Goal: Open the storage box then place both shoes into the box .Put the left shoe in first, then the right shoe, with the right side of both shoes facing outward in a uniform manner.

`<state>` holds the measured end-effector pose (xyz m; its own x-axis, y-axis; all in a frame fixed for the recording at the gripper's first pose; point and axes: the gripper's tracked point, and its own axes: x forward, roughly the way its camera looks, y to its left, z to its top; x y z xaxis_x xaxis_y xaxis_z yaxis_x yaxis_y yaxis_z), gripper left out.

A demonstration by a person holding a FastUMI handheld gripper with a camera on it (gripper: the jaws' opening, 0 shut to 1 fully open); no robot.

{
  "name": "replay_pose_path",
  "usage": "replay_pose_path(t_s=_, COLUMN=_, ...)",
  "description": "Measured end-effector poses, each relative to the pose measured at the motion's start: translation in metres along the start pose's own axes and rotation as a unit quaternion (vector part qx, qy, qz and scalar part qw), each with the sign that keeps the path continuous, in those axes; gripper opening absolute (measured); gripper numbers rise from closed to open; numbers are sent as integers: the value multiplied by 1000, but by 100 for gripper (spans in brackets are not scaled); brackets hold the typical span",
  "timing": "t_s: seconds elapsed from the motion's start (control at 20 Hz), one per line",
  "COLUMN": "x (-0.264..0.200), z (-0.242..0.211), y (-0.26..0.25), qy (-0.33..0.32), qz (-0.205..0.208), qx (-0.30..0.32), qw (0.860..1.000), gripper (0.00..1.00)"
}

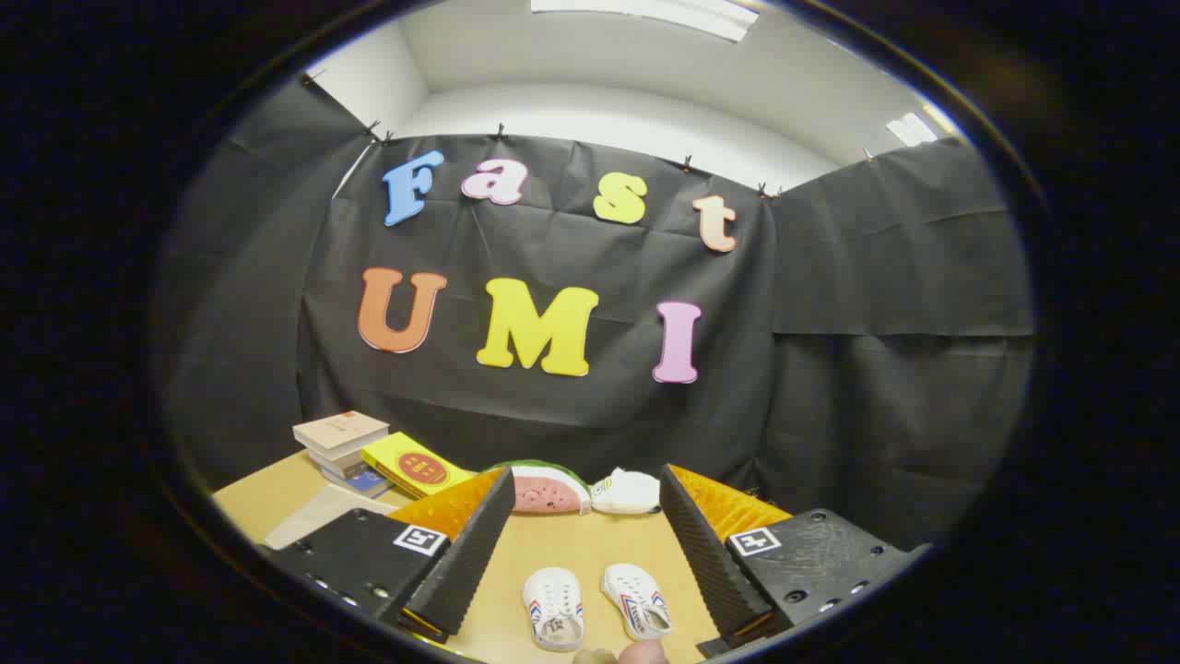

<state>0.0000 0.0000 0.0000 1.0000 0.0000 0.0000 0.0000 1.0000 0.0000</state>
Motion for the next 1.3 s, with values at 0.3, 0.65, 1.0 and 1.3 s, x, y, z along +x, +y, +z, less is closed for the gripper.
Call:
replay_pose_path(t_s=0.3, x=-4, z=8, y=14, qy=-10, qz=32, qx=1, qw=999, gripper=95)
replay_pose_path(t_s=0.65, x=-1, z=11, y=0, qy=3, qz=31, qx=35, qw=999, gripper=95)
replay_pose_path(t_s=1.0, x=7, z=-5, y=10, qy=37, qz=79, qx=36, qw=996, gripper=95)
replay_pose_path(t_s=1.3, x=10, z=-42, y=57, qy=91, qz=183, qx=68, qw=976, gripper=95)
